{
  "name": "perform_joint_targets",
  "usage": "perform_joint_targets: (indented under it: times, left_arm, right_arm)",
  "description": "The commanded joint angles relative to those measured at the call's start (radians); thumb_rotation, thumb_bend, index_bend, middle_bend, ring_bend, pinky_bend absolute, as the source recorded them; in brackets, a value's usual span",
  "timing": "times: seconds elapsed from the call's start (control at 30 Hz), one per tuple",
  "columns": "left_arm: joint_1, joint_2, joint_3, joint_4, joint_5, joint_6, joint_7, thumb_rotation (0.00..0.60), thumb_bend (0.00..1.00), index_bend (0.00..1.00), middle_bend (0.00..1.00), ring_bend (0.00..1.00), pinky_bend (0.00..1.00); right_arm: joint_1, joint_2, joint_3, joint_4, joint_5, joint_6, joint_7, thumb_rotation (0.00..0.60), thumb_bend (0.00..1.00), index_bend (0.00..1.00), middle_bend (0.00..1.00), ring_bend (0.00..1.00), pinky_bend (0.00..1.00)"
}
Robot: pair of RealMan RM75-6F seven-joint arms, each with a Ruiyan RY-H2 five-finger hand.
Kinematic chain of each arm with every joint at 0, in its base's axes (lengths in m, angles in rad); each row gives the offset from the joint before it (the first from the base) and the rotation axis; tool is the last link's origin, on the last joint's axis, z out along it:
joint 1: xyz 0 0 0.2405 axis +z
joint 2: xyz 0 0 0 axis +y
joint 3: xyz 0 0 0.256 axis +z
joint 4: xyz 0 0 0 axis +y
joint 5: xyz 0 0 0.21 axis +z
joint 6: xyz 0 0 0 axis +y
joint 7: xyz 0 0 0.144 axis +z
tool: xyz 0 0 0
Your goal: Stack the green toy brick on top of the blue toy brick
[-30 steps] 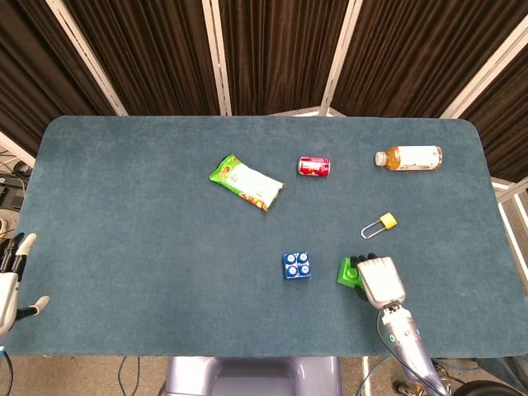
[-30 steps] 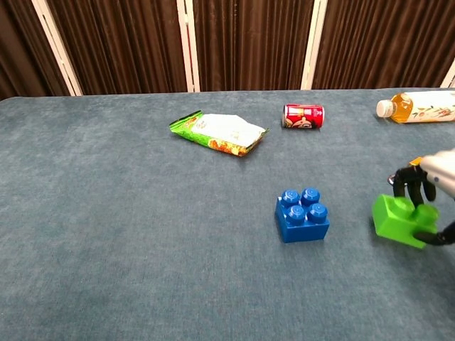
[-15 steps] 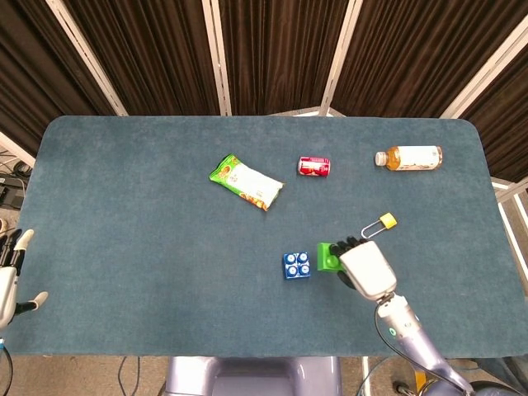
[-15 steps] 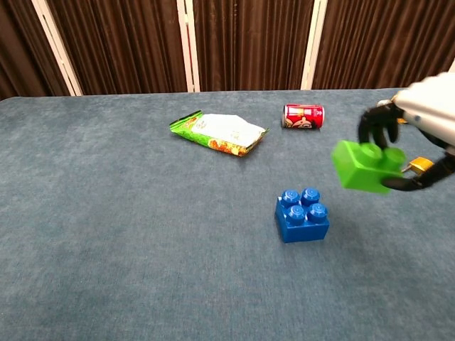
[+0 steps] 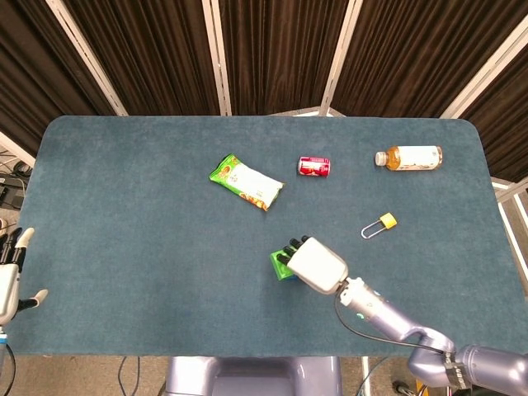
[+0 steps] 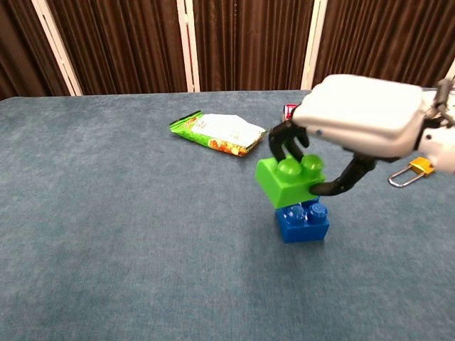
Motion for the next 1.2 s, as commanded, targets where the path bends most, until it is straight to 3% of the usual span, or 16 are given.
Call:
perform_joint_targets:
  times: [0.03,1.2]
  left_arm:
    - [0.003,0.003,0.001,0.000,0.003,0.006,-0.008,0.600,0.00,0.00,0.00,0.00,0.00]
    - [-0.003,-0.004,0.015,0.001,0.016,0.009,0.002,0.600,0.00,0.00,0.00,0.00,0.00]
  right_arm:
    - [0.025,-0.027,0.001,0.001,0.013,-0.040,-0.066,0.600,0.39,0.45,0.54,0.47,0.69]
    - [0.018,-0.027,-0.031,0.038,0.147,-0.060,-0.129,0.600,0.39,0.47,0.57,0.48,0.70]
